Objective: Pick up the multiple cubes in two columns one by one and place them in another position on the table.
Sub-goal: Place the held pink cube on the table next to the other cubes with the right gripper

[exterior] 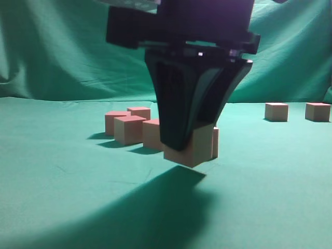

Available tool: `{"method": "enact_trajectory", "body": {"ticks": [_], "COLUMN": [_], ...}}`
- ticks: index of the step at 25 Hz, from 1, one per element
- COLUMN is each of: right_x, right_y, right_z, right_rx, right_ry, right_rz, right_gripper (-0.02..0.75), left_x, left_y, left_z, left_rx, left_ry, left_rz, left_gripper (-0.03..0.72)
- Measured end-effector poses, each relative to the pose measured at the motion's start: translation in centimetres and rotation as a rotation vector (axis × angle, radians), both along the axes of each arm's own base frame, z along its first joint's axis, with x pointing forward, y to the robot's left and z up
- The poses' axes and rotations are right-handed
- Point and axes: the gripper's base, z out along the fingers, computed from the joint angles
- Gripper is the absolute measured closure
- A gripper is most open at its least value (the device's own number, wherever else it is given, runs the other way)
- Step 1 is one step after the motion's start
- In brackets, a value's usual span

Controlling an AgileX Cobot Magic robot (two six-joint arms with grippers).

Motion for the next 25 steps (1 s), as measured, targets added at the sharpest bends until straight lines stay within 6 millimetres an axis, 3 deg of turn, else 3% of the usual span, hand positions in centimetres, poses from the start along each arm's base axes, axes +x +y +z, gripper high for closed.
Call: {"method": "enact_trajectory", "body": {"ticks": [7,24,25], "right_x": [0.2,0.3,0.3], "right_y": [0.2,0.1,0.0], "right_z": [-1.2,-1.2,-1.2], "right_rx": [-0.035,-0.063,-0.066], "right_ry": [0.010,-0.014,-0.013], "right_rz": [0.009,0.038,0.038], "right_gripper": [0.475,0.475,0.421], "left_x": [0.0,0.0,0.0], "left_y": [0.0,0.0,0.0], "left_z": [0.0,0.0,0.0], "left_rx": [0.000,0.000,0.000], "left_ry": [0.000,0.000,0.000], "left_rz": [0.000,0.000,0.000], "left_gripper": [0.688,0.688,0.688]}}
